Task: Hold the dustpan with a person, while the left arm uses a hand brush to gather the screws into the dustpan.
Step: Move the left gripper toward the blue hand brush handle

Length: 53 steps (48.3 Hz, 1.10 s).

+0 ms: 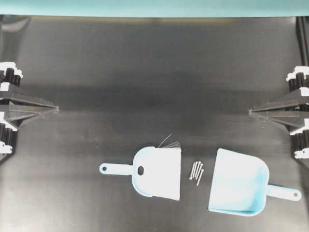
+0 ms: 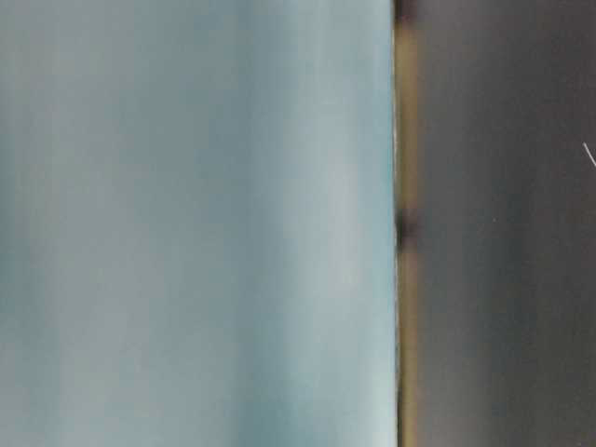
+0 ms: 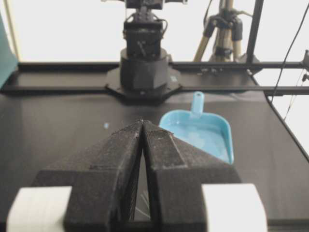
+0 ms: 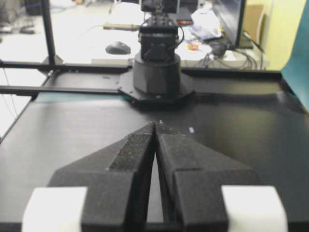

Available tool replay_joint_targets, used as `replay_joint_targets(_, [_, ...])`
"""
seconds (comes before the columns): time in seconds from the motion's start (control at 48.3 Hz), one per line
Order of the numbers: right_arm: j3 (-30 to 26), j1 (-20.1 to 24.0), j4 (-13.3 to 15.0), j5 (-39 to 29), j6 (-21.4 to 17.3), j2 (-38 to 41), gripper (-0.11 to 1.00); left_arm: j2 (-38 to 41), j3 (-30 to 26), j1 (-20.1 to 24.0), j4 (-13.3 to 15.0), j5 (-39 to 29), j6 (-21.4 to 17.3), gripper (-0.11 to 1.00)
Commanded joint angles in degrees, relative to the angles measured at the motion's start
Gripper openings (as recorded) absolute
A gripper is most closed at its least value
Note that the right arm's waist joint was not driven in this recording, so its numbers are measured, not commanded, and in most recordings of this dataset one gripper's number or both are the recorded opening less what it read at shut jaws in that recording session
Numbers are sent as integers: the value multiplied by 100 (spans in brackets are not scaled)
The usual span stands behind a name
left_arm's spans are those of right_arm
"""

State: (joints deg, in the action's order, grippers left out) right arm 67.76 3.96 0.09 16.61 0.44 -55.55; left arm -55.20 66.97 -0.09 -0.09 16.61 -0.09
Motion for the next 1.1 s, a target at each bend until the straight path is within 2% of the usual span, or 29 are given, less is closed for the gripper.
replay_joint_targets(0.0, [-62, 0, -18, 18, -9, 26, 4, 387, -246, -571, -255, -800, 62, 5])
replay_joint_targets(0.103, [-44, 9, -18, -624, 18, -26, 1, 949, -598, -932, -255, -1995, 88, 0])
replay_joint_targets(0.166, [-53, 9, -18, -1037, 0, -79, 0, 1371, -782, -1081, -255, -2312, 114, 0])
replay_joint_targets(0.269, [-62, 9, -18, -1477, -35, -176, 0, 2030, -1028, -1107, -255, -2391, 246, 0])
replay_joint_targets(0.393, [-70, 0, -18, -1811, -35, -290, 0, 2654, -1327, -1107, -255, -2646, 589, 0])
replay_joint_targets(0.517, [-62, 9, -18, -2021, -35, -387, 0, 3270, -1582, -1090, -255, -2971, 984, 0])
replay_joint_targets(0.724, [-35, 0, -18, -2118, -35, -475, 0, 4078, -1784, -1028, -255, -2953, 1424, 2])
replay_joint_targets(0.807, [0, 0, -18, -2118, -35, -475, 0, 4280, -1837, -993, -255, -2883, 1564, 14])
replay_joint_targets(0.91, [35, 9, -18, -2118, -44, -475, 0, 4482, -1907, -940, -264, -2848, 1644, 43])
replay_joint_targets(0.993, [70, 0, -18, -2118, -44, -475, 0, 4579, -1898, -914, -272, -2689, 1556, 69])
replay_joint_targets(1.076, [88, 9, -18, -2109, -44, -475, 0, 4667, -1767, -896, -281, -2162, 1406, 86])
